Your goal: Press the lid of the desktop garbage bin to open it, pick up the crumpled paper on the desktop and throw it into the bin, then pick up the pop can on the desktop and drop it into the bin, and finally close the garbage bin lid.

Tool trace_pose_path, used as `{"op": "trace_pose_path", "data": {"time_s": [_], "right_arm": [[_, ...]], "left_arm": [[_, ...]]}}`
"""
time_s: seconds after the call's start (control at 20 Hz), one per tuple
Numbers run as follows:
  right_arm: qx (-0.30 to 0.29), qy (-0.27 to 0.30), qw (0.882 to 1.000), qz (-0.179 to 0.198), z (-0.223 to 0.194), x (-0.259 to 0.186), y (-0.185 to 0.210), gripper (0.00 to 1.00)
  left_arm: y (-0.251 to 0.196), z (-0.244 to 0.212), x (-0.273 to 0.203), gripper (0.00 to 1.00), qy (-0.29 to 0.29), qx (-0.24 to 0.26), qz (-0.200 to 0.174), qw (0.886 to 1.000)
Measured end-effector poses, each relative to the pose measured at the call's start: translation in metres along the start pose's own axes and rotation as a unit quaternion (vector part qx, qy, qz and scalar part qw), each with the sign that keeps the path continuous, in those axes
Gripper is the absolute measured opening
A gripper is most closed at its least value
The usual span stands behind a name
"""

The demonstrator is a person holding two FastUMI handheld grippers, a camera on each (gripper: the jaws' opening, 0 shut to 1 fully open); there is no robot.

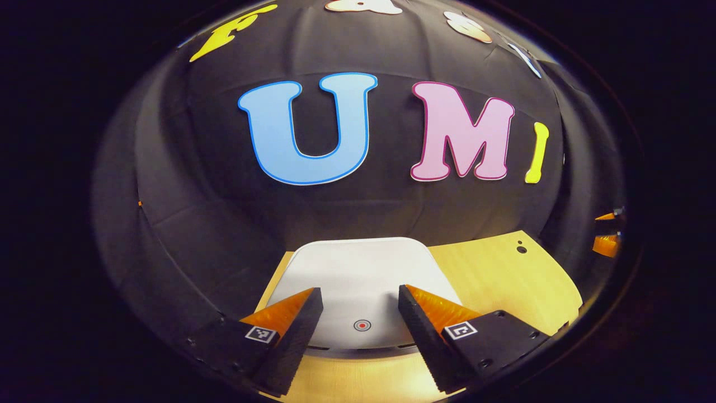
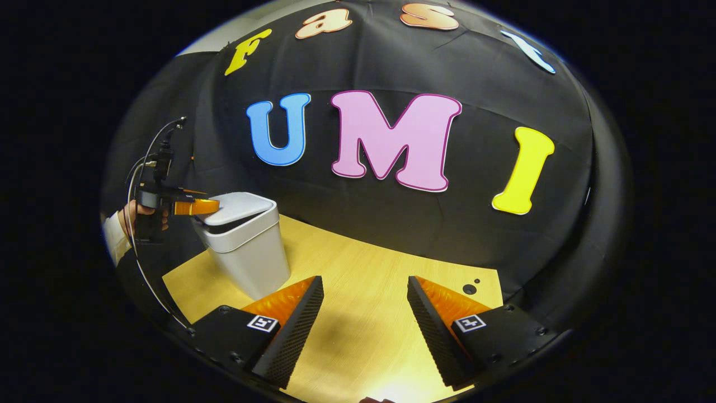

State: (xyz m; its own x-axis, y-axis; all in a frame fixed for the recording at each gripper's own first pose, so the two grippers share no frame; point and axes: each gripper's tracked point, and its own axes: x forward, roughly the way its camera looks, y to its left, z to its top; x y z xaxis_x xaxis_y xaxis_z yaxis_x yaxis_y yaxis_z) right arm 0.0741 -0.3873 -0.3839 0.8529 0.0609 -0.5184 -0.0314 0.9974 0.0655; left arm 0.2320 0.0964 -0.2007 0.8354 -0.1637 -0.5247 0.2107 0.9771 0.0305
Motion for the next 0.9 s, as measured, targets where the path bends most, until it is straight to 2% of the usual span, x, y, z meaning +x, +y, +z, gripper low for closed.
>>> {"op": "trace_pose_path", "data": {"time_s": [0.15, 0.3, 0.5, 0.7, 0.9], "right_arm": [[0.01, 0.002, 1.0, -0.007, -0.004, -0.003, -0.008, 0.98], [0.013, 0.0, 1.0, -0.017, -0.006, -0.005, -0.019, 0.98], [0.015, -0.003, 1.0, -0.023, -0.009, -0.008, -0.028, 0.98], [0.013, 0.002, 1.0, -0.027, -0.02, -0.011, -0.036, 0.98], [0.012, -0.003, 0.999, -0.032, -0.022, -0.022, -0.038, 0.98]], "left_arm": [[0.0, -0.014, 0.003, 0.95, 0.045, -0.005, 0.002, 0.999], [0.0, -0.016, 0.006, 0.96, 0.058, 0.012, -0.002, 0.998], [0.0, -0.017, 0.009, 0.95, 0.06, 0.004, -0.006, 0.998], [-0.003, -0.021, 0.008, 0.95, 0.086, 0.029, -0.011, 0.996], [-0.002, -0.013, 0.009, 0.93, 0.055, 0.015, -0.008, 0.998]]}}
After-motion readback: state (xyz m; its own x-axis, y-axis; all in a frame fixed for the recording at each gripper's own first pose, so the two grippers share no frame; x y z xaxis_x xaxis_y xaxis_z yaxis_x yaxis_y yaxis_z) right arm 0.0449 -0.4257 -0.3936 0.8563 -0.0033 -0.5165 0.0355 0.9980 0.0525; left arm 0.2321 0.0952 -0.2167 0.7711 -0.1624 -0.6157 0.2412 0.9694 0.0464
